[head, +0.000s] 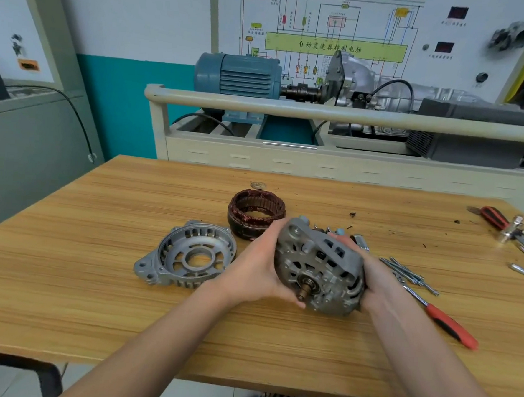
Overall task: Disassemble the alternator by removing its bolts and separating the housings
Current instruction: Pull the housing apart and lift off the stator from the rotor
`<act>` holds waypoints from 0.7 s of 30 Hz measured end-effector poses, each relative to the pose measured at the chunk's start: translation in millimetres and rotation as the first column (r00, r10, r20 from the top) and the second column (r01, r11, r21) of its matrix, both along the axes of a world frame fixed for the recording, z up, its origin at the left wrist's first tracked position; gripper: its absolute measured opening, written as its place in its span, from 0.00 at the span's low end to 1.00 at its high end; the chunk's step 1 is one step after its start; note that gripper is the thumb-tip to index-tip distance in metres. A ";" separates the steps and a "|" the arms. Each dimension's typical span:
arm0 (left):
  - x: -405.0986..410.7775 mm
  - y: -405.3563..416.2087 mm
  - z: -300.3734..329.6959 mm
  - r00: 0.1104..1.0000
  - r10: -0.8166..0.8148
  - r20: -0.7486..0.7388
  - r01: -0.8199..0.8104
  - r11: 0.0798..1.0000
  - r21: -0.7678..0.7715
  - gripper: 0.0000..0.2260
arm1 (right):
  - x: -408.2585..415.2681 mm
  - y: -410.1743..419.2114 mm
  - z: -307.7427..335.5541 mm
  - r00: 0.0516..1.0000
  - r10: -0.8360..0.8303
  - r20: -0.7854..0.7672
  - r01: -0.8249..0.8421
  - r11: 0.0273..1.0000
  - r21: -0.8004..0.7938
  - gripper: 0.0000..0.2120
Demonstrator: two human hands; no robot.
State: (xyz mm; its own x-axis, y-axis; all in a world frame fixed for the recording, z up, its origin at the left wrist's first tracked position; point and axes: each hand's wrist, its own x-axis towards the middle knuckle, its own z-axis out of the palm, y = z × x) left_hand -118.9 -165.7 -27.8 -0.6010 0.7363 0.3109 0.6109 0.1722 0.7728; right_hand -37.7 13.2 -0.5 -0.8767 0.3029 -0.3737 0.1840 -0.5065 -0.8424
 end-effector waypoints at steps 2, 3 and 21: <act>3.1 -1.3 -0.2 1.000 -0.011 0.005 0.011 1.000 0.013 0.55 | 1.4 -0.5 -1.9 1.000 0.007 0.008 -0.007 1.000 0.002 0.18; 3.8 -2.2 1.2 1.000 -0.021 -0.001 0.021 1.000 0.014 0.55 | 1.9 -0.6 -3.0 1.000 0.008 0.007 -0.008 1.000 -0.006 0.19; 8.8 -17.9 13.6 0.995 0.039 -0.091 -0.046 0.997 -0.070 0.49 | 4.1 -11.5 -18.2 0.995 0.099 0.011 -0.098 0.993 -0.071 0.15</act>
